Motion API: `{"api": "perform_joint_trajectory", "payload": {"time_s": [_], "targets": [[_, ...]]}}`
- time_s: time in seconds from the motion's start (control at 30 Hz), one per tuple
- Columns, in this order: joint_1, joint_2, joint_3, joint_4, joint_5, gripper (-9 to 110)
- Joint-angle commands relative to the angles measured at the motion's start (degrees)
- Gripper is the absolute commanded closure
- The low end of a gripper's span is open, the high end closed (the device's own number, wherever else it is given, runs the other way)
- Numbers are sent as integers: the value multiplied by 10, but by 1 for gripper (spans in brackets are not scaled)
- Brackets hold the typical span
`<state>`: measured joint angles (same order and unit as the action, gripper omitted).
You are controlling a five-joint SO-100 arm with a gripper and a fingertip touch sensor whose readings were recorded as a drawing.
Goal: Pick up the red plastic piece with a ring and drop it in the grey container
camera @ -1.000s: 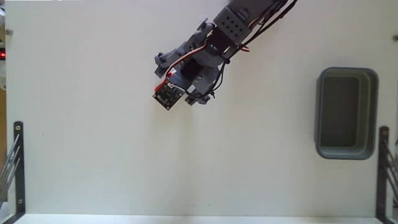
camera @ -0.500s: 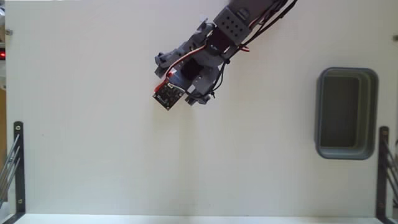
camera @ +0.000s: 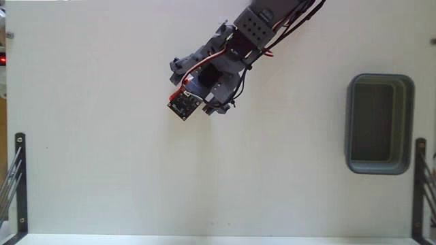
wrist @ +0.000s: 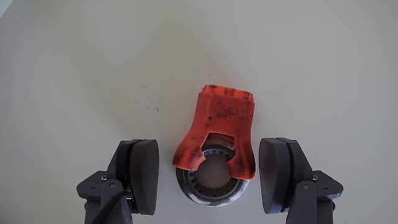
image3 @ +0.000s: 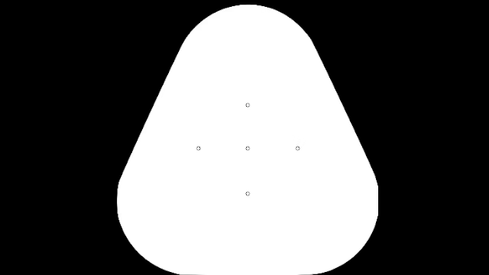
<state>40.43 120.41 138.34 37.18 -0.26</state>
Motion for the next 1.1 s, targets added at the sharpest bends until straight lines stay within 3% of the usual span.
{"api": "perform_joint_trajectory", "payload": {"time_s": [0.0, 1.07], "targets": [[9, 8, 5, -5, 3, 4], [9, 8, 5, -5, 3, 13]]}}
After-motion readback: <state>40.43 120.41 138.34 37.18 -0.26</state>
